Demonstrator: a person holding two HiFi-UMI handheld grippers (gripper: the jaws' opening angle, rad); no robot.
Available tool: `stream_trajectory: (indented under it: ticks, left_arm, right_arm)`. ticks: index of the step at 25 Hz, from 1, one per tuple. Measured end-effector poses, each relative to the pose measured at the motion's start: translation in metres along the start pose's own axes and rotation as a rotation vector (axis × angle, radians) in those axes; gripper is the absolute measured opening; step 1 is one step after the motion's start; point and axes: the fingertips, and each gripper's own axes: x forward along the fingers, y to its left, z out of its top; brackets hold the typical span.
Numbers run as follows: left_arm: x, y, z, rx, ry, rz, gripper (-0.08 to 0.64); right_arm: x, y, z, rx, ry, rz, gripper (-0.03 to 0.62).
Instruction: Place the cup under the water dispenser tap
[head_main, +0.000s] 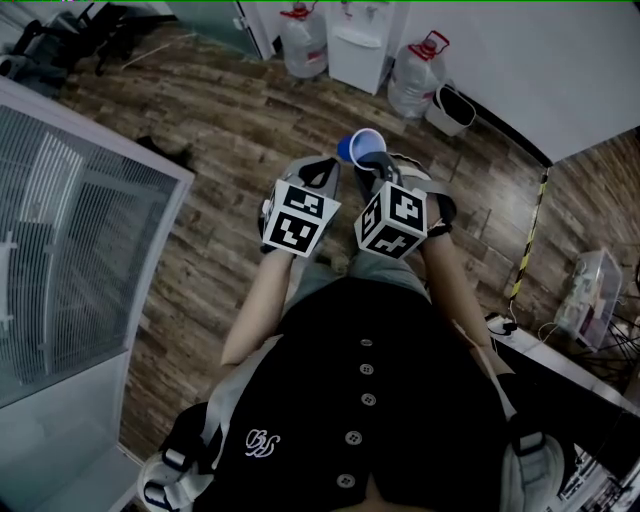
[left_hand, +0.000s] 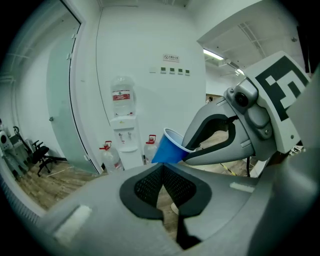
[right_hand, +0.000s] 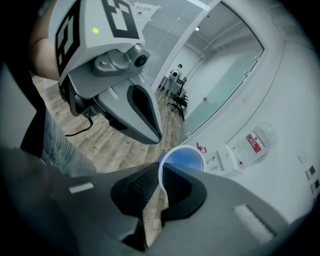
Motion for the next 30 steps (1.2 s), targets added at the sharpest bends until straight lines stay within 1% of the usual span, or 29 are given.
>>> stream_trajectory:
  ticks: [4,7,13,20,26,30]
  left_arm:
    - [0.004,0.008,0.003,-0.016,-0.005,0.006,0.005]
    - [0.007,0.015,0.005,-0.02,-0.007,0.008,0.005]
    - [0.03,0.044,0.009,-0.042,0.008,0.025,0.005]
    - [0.074,0.1,0.03,-0.052,0.015,0.041,0.005]
    - [0.109,0.153,0.061,-0.042,0.021,0.061,0.005]
    - [0.132,0.18,0.081,-0.037,0.029,0.077,0.005]
  right_arm:
    - [0.01,-0.002,-0.002,-0.013,0.025,0.017,0.026]
    - [0.017,-0.009,0.001,-0.008,0.018,0.023,0.026]
    - [0.04,-0.04,0.004,-0.006,0.002,0.021,0.026]
    - [0.088,-0.096,0.01,-0.019,-0.019,0.04,0.026]
    - [0.125,-0.154,0.023,-0.036,-0.038,0.051,0.026]
    - [0.145,-0.188,0.024,-0.063,-0.045,0.057,0.026]
